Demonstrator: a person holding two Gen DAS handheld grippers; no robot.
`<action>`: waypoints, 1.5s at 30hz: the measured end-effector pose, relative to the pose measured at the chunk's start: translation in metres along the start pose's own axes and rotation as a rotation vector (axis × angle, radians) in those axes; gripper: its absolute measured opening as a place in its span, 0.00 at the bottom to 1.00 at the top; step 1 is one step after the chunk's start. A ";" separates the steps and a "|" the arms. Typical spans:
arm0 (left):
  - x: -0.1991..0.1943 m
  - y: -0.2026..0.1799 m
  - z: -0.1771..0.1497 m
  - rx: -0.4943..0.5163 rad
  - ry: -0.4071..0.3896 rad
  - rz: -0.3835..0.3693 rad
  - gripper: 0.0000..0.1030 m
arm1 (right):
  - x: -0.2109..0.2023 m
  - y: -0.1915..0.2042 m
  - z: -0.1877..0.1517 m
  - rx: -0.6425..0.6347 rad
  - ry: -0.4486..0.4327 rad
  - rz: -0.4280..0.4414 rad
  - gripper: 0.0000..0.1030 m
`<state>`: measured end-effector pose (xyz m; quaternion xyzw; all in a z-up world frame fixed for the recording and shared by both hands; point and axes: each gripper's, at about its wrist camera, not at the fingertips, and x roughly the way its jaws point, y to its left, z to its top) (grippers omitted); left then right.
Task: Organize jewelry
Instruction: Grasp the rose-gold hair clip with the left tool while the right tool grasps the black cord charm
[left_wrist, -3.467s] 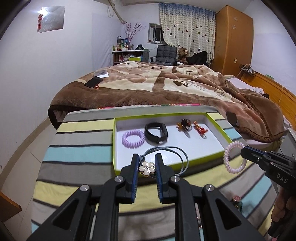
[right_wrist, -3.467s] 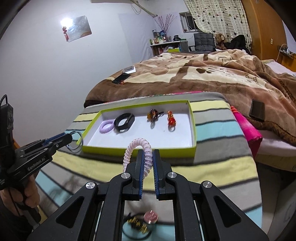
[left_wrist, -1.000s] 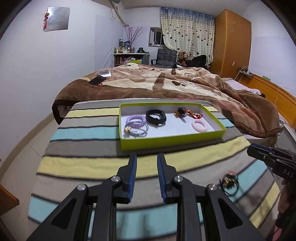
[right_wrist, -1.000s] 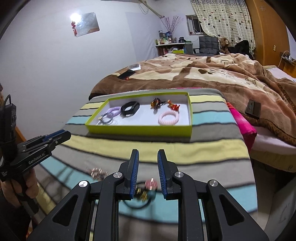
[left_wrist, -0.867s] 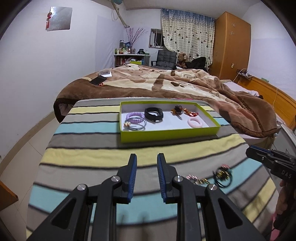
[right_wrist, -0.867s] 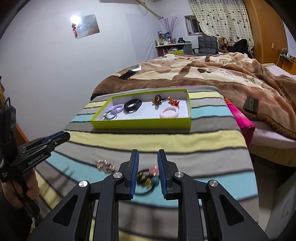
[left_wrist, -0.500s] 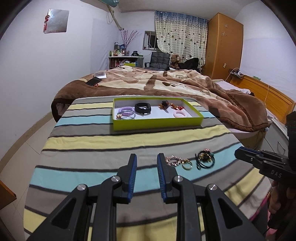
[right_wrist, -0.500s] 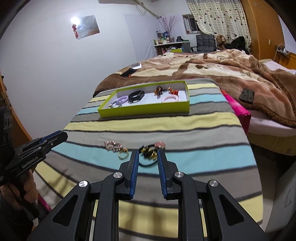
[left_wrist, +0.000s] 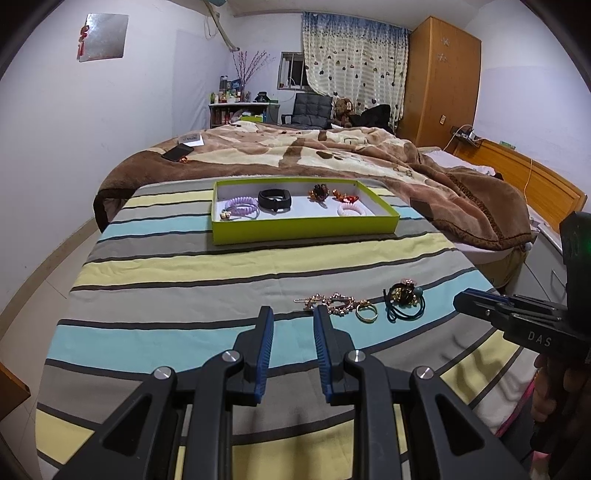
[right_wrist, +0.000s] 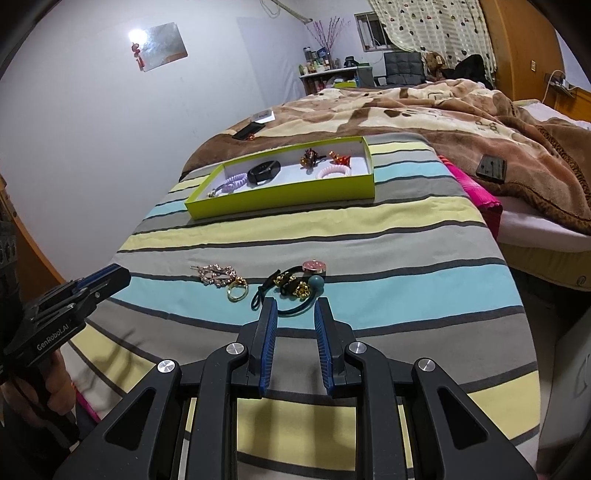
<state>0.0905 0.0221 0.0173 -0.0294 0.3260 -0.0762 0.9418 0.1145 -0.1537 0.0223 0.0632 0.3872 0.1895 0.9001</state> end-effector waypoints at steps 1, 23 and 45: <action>0.003 -0.001 0.000 0.002 0.005 -0.002 0.23 | 0.002 -0.001 0.000 0.000 0.004 -0.002 0.21; 0.077 -0.010 0.024 0.129 0.142 -0.090 0.37 | 0.050 -0.012 0.013 0.026 0.120 -0.038 0.21; 0.081 -0.027 0.015 0.416 0.211 -0.206 0.38 | 0.053 -0.012 0.015 0.029 0.119 -0.034 0.21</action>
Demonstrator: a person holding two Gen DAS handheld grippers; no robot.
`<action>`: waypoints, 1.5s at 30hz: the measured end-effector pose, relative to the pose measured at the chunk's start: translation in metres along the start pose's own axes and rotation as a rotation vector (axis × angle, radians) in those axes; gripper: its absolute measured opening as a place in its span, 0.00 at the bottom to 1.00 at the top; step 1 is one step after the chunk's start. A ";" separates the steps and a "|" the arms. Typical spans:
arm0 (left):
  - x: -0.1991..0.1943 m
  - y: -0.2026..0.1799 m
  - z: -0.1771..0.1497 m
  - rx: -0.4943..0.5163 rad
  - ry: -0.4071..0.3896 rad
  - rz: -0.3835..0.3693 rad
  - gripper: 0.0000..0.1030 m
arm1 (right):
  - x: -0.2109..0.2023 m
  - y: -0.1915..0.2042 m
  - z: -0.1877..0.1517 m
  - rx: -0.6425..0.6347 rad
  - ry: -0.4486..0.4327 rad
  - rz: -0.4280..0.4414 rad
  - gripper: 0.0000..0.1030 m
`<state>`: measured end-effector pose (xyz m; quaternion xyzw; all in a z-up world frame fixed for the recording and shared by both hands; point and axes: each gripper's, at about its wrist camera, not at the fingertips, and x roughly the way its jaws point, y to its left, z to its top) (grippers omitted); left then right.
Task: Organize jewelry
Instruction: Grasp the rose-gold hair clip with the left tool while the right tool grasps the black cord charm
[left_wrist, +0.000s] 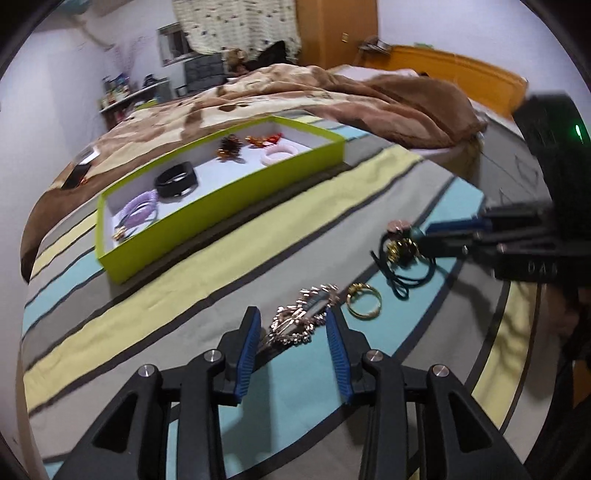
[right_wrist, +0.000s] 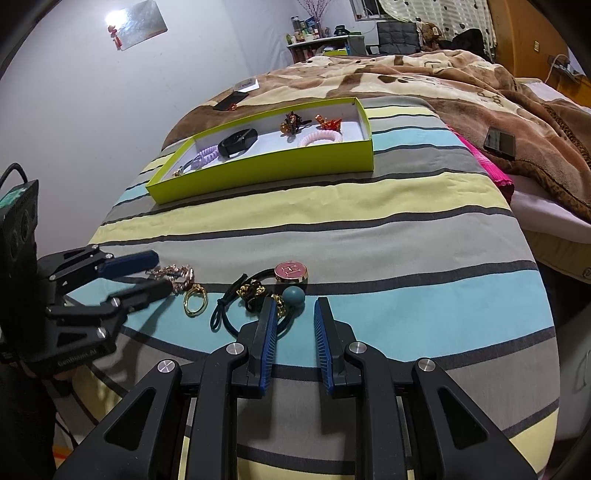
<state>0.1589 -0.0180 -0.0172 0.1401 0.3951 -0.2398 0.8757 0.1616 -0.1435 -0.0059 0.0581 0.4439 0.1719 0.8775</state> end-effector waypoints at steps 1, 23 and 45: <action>0.001 -0.003 0.000 0.018 0.004 -0.005 0.39 | 0.000 0.000 0.000 0.000 -0.001 0.000 0.21; -0.006 -0.009 -0.007 -0.195 0.005 0.143 0.25 | -0.005 0.007 -0.002 -0.059 -0.027 -0.032 0.01; -0.007 0.005 -0.015 -0.293 0.008 0.087 0.25 | 0.017 0.011 0.019 -0.241 0.048 -0.033 0.14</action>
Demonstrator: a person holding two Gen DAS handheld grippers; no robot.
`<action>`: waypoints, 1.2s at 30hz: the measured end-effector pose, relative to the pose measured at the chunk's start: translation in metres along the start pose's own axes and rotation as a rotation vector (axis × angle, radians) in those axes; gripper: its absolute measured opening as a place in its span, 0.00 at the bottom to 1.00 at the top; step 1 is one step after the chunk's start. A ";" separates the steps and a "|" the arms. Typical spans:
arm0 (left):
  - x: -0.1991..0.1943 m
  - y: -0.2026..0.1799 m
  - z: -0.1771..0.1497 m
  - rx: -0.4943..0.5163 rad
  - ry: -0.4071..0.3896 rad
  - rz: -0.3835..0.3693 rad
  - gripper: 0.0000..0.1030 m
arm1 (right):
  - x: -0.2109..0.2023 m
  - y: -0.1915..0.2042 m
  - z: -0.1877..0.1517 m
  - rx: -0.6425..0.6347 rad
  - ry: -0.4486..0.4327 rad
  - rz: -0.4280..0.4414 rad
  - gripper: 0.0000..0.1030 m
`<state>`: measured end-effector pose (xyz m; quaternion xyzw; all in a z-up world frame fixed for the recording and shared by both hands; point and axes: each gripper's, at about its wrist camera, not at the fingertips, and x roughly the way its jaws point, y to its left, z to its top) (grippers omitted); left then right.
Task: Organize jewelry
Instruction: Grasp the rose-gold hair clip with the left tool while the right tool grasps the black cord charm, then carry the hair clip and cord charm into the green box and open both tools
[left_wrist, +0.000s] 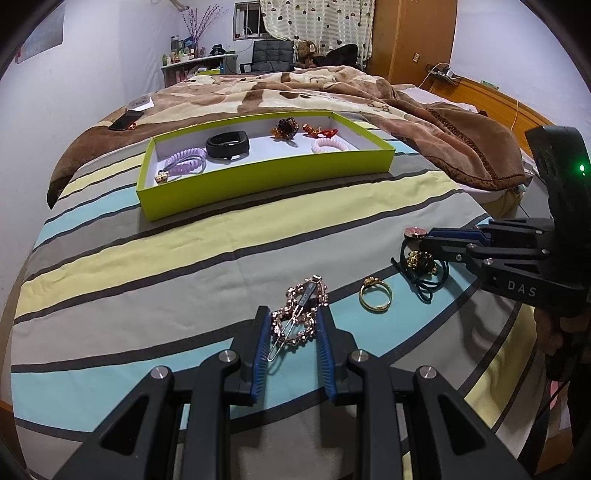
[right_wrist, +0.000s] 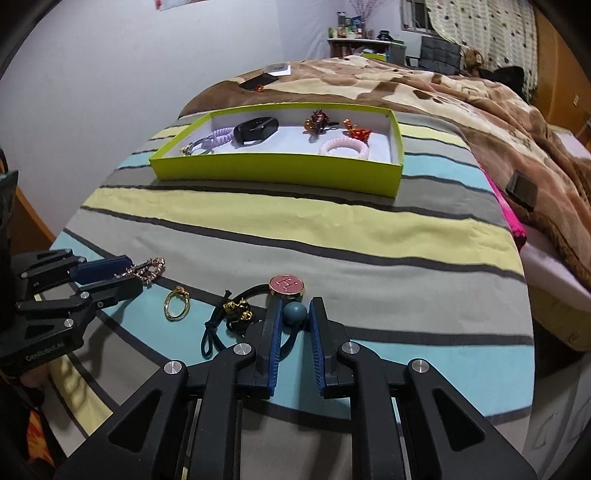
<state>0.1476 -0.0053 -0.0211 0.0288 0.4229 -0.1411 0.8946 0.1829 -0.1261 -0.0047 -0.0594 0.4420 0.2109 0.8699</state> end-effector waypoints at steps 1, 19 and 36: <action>0.000 0.000 0.000 0.000 -0.001 0.000 0.25 | 0.000 0.001 0.001 -0.011 0.000 -0.008 0.14; -0.030 0.009 0.000 -0.075 -0.097 0.005 0.25 | -0.050 0.001 -0.005 0.086 -0.161 0.034 0.13; -0.032 0.021 0.046 -0.081 -0.163 0.022 0.25 | -0.056 -0.008 0.045 0.098 -0.247 0.057 0.13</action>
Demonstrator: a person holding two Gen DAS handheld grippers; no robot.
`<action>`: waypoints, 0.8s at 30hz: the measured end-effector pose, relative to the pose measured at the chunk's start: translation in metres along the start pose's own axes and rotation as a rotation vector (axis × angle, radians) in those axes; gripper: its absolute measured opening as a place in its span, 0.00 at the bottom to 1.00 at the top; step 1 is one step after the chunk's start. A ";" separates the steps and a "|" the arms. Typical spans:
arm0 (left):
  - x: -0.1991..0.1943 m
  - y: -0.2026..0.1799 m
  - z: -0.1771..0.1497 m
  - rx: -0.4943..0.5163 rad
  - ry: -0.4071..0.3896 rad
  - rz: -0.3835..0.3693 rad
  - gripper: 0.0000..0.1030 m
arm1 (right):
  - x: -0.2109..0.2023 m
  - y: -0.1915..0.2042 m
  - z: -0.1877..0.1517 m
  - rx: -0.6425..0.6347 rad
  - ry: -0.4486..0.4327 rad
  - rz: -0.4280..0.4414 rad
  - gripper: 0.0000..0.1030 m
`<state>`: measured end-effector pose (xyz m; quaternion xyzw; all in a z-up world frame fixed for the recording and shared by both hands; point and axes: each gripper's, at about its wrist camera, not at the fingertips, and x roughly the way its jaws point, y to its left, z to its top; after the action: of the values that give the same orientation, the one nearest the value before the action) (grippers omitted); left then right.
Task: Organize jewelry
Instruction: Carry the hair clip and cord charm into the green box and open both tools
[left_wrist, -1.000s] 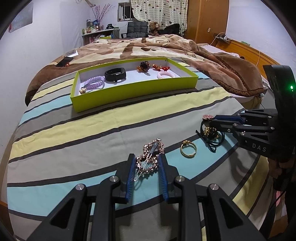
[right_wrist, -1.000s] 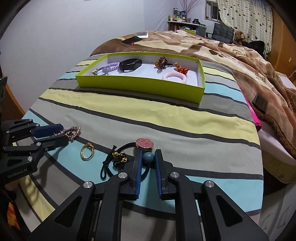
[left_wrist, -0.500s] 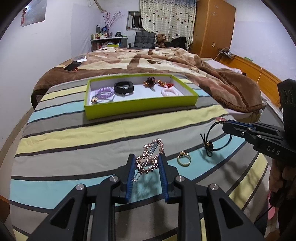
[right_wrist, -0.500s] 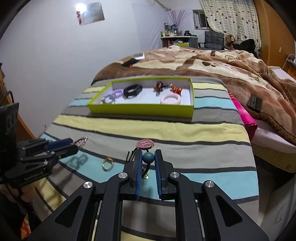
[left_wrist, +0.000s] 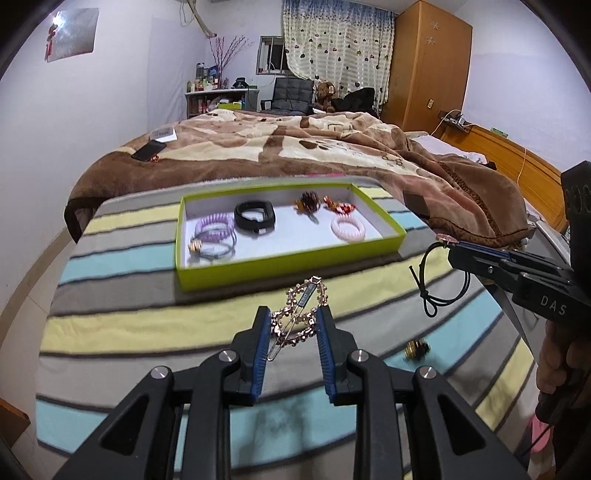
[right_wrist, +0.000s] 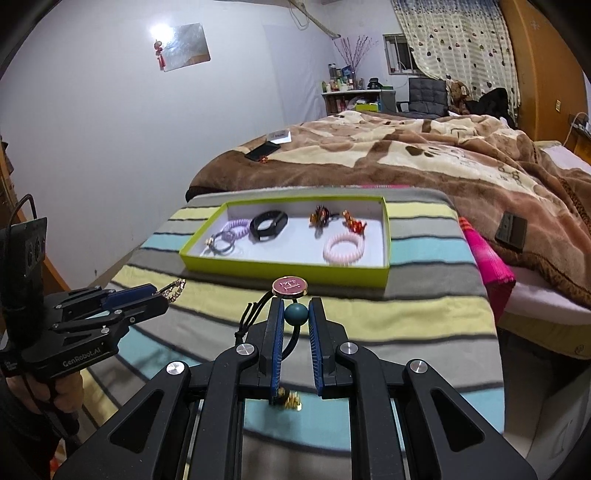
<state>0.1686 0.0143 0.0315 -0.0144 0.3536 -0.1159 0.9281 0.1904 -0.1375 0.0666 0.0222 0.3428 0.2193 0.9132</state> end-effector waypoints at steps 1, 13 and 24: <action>0.002 0.001 0.004 0.002 -0.004 0.001 0.25 | 0.001 0.000 0.003 0.000 -0.002 0.002 0.13; 0.044 0.014 0.050 0.013 -0.024 0.029 0.25 | 0.053 -0.010 0.045 0.017 -0.002 -0.005 0.13; 0.106 0.027 0.062 0.004 0.056 0.066 0.25 | 0.119 -0.027 0.052 0.033 0.092 -0.030 0.13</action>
<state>0.2917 0.0137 0.0060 0.0024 0.3794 -0.0861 0.9212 0.3133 -0.1064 0.0277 0.0220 0.3883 0.2005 0.8992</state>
